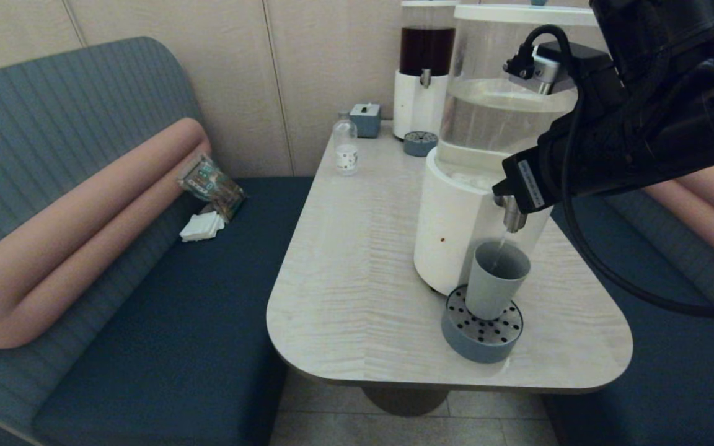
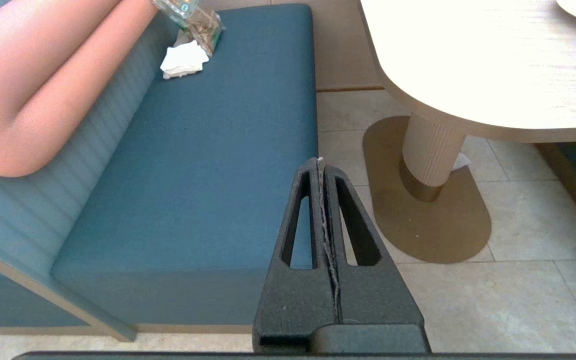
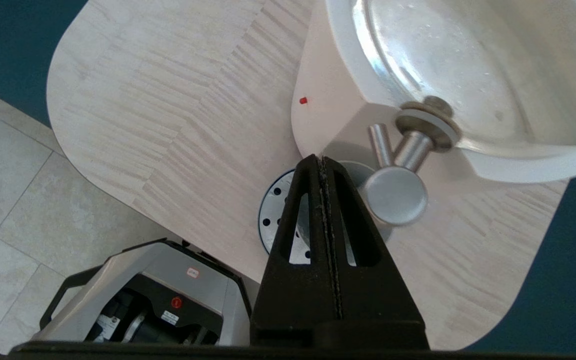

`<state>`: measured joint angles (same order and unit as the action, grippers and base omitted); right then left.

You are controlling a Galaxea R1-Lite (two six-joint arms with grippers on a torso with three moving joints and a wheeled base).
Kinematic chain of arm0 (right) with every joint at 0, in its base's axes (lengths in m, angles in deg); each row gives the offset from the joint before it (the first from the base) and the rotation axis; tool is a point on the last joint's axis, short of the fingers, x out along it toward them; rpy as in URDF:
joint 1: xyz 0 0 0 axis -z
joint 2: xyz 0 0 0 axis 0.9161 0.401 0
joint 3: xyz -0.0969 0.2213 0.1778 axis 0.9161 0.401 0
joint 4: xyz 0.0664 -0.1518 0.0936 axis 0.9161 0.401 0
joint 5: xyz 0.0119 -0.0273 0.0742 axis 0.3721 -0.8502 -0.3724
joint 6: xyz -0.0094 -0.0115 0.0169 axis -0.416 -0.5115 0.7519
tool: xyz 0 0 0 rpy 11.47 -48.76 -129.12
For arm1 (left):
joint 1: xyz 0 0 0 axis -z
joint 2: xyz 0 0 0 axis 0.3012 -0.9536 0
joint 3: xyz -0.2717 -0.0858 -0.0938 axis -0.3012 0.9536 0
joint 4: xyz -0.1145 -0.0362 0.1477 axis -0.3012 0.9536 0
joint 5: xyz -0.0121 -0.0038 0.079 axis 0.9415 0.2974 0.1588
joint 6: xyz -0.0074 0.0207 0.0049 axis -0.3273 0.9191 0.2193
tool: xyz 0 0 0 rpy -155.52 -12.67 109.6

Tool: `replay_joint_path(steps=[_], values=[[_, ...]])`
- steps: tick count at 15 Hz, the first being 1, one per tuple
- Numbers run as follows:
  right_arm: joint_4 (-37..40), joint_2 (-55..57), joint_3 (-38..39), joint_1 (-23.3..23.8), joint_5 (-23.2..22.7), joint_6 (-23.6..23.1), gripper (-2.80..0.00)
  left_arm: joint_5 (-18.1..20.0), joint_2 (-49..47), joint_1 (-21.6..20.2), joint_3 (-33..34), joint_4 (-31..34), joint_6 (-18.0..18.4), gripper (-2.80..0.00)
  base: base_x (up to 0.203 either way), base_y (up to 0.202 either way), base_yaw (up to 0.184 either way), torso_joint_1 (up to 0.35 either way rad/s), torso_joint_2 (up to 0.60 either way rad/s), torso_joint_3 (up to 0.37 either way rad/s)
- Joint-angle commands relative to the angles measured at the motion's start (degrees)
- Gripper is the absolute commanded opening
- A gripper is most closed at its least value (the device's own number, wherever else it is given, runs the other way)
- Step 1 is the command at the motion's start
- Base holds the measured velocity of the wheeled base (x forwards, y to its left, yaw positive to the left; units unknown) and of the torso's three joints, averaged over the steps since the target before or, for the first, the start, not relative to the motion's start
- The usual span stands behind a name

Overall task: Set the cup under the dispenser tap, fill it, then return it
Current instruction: Turn off the faucet

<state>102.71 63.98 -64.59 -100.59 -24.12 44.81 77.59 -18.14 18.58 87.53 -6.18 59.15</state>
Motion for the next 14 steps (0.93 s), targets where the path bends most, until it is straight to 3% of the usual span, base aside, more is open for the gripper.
replay_joint_path(steps=[1,14], values=[[0.01,0.73,0.09,-0.05,0.01,0.02,-2.80,0.01,0.10,0.01,0.00,0.01,0.00,-2.80,0.000,0.000,0.000,0.000,0.00,0.000],[-0.61,3.46,-3.16,0.47,-0.31,-0.51,-2.80,0.01,0.10,0.01,0.00,0.01,0.04,-2.80,0.000,0.000,0.000,0.000,0.00,0.000]])
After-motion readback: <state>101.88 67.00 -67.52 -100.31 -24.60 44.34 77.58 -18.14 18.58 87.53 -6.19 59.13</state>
